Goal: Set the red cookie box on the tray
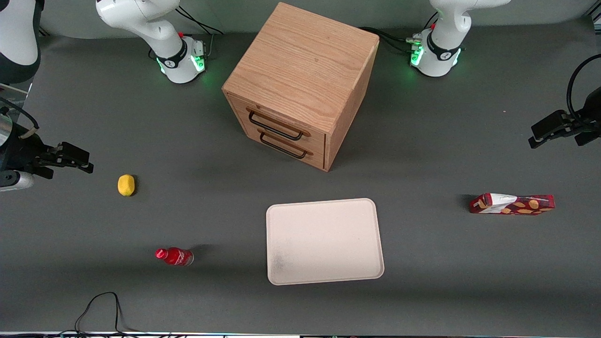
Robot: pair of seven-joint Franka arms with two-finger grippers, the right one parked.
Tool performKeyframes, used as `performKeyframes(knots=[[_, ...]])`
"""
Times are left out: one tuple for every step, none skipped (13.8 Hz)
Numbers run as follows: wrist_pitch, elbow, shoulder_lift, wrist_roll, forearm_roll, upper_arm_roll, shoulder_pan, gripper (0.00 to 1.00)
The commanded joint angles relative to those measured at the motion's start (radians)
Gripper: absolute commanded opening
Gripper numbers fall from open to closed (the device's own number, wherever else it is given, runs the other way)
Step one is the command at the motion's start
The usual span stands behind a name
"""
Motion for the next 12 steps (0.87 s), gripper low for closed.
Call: performKeyframes(knots=[[-0.014,-0.004,-0.01,-0.014,-0.012,-0.001,0.003,1.0],[-0.014,-0.004,-0.01,-0.011,-0.012,-0.001,0.003,1.0],[-0.014,-0.004,-0.01,-0.005,-0.012,-0.001,0.005,1.0],[-0.016,-0.002,-0.011,-0.003,-0.012,0.001,0.005,1.0],[-0.014,-0.002,-0.01,-0.003,-0.012,0.001,0.005,1.0],[-0.017,-0.004,-0.01,-0.005,-0.009,0.001,0.005,1.0],[-0.017,-0.005,-0.008,-0.008,-0.009,0.002,0.02,1.0],[-0.017,-0.005,-0.004,-0.007,-0.009,0.001,0.04,1.0],[-0.017,-0.007,-0.001,-0.008,-0.009,0.001,0.064,1.0],[-0.017,-0.007,0.006,-0.011,-0.009,0.001,0.089,1.0],[-0.017,-0.007,0.009,-0.016,-0.009,0.001,0.117,1.0],[-0.016,-0.009,0.013,-0.025,-0.009,0.001,0.15,1.0]])
